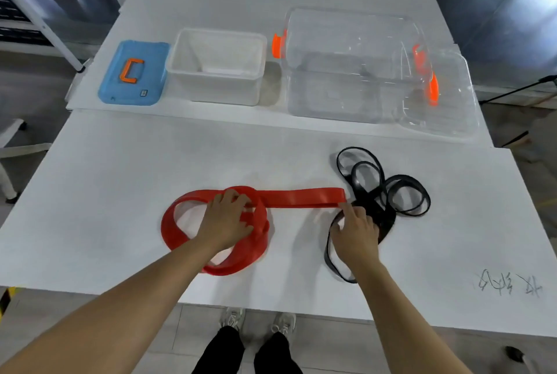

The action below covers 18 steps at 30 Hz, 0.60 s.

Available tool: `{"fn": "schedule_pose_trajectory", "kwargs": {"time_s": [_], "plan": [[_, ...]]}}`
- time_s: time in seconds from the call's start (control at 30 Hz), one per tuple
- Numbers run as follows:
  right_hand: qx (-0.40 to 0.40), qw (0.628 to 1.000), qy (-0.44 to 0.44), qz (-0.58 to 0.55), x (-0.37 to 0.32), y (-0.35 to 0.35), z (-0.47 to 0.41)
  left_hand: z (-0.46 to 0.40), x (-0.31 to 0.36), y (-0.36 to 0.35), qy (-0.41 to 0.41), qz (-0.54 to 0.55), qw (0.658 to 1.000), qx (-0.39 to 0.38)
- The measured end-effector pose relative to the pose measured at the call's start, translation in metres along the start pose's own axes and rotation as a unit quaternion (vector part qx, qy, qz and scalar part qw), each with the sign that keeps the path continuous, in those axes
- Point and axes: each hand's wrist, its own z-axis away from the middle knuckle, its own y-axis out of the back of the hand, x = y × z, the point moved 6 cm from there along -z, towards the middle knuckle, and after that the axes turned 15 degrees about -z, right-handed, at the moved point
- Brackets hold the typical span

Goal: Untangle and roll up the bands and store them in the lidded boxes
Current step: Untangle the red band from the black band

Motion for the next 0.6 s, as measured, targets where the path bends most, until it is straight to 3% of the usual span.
{"fn": "schedule_pose_trajectory", "kwargs": {"time_s": [0.1,0.3,0.6], "plan": [[-0.026,1.0,0.003,0.009,-0.008,-0.012,-0.002,-0.01,-0.005,0.001,-0.01,-0.06,0.998,0.025],[-0.072,0.997,0.023,0.017,-0.024,-0.035,-0.011,-0.036,-0.031,-0.025,0.014,-0.094,0.994,-0.056],[-0.131,0.991,-0.016,0.023,-0.039,-0.06,-0.025,-0.048,-0.045,-0.035,0.012,-0.073,0.997,-0.001]]}}
